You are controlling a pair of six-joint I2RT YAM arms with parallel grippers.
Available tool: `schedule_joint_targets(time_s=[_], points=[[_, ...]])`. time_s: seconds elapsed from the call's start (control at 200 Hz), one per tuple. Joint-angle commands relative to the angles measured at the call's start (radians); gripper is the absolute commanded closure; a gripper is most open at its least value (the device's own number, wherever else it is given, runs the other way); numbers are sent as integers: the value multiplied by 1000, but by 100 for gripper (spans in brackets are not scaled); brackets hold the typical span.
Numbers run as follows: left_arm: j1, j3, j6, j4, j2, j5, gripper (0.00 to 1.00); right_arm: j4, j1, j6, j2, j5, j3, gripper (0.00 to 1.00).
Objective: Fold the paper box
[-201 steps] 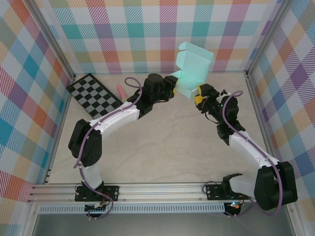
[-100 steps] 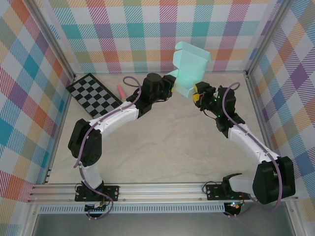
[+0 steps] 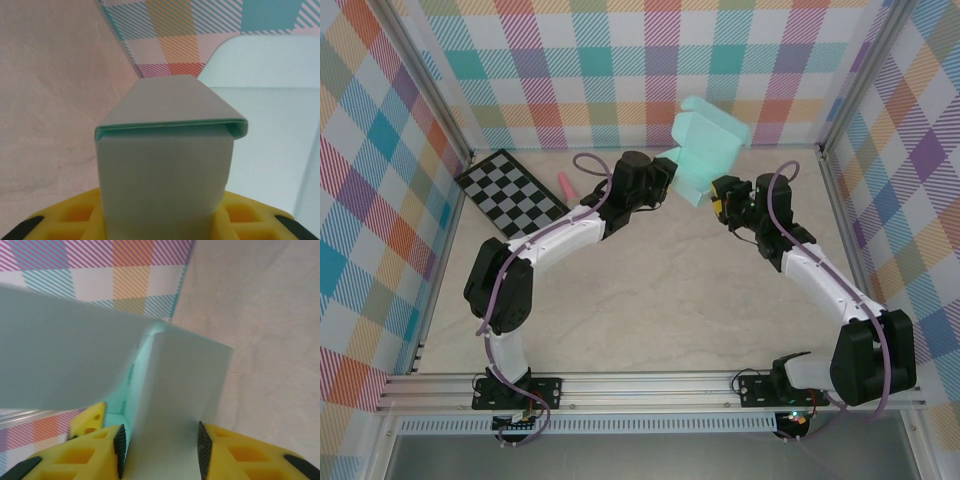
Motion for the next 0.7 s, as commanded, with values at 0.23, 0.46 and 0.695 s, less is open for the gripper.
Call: schedule_joint_targets(time_s=[0.23,0.46,0.695], points=[[-18,60,84,128,-5,49,67,47,20,-29,61,-6,-42,67],[-9,27,53,158,-4,52,67,64,20,-18,32,-2,-28,47],[21,-10,35,164,-18,34,67,18,23,-111,-108,38,-39,32]])
